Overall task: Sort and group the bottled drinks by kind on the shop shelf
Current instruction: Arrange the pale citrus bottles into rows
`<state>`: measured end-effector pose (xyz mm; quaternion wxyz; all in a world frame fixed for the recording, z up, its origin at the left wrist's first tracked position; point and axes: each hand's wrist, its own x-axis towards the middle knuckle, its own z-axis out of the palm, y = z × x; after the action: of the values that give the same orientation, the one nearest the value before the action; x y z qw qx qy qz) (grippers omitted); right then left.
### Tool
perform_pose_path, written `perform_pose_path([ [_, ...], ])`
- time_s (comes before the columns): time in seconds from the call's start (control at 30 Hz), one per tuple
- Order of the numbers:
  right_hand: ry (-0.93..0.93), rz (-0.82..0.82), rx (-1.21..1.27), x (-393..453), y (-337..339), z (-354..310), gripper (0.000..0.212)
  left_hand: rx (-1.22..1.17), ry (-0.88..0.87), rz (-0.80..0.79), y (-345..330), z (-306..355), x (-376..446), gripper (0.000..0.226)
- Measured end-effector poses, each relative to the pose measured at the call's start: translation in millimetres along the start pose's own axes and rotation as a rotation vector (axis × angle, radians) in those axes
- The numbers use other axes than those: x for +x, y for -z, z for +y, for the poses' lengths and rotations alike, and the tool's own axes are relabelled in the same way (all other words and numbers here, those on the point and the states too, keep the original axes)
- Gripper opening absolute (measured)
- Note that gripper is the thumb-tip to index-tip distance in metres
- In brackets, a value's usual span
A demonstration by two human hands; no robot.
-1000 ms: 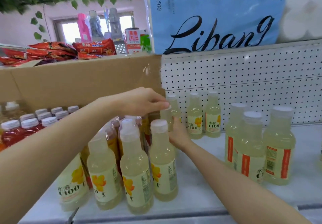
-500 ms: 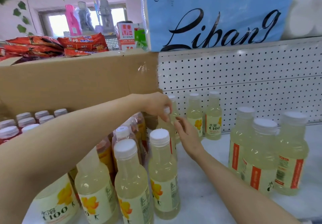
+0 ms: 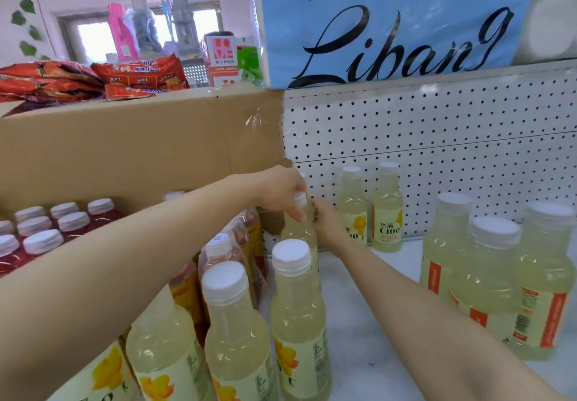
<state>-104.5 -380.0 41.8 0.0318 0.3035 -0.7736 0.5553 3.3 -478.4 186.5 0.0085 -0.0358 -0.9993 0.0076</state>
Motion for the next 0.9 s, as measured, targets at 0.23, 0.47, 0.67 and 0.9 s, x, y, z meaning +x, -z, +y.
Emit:
perform_pose_path([
  [0.23,0.079,0.288,-0.163,-13.9,7.7,1.5,0.036,0.005,0.002,0.007,-2.7,-0.5,0.5,0.053],
  [0.47,-0.154,0.585,-0.384,-12.1,30.1,27.2,0.072,-0.018,0.006,0.007,-3.1,-0.1,1.2,0.048],
  [0.67,-0.243,0.483,-0.219,-3.2,21.5,44.2,0.079,-0.015,0.011,-0.013,-2.8,-1.1,2.5,0.054],
  [0.9,-0.121,0.314,-0.151,-10.6,-4.2,38.7,0.069,0.008,0.020,-0.062,1.2,1.7,4.6,0.053],
])
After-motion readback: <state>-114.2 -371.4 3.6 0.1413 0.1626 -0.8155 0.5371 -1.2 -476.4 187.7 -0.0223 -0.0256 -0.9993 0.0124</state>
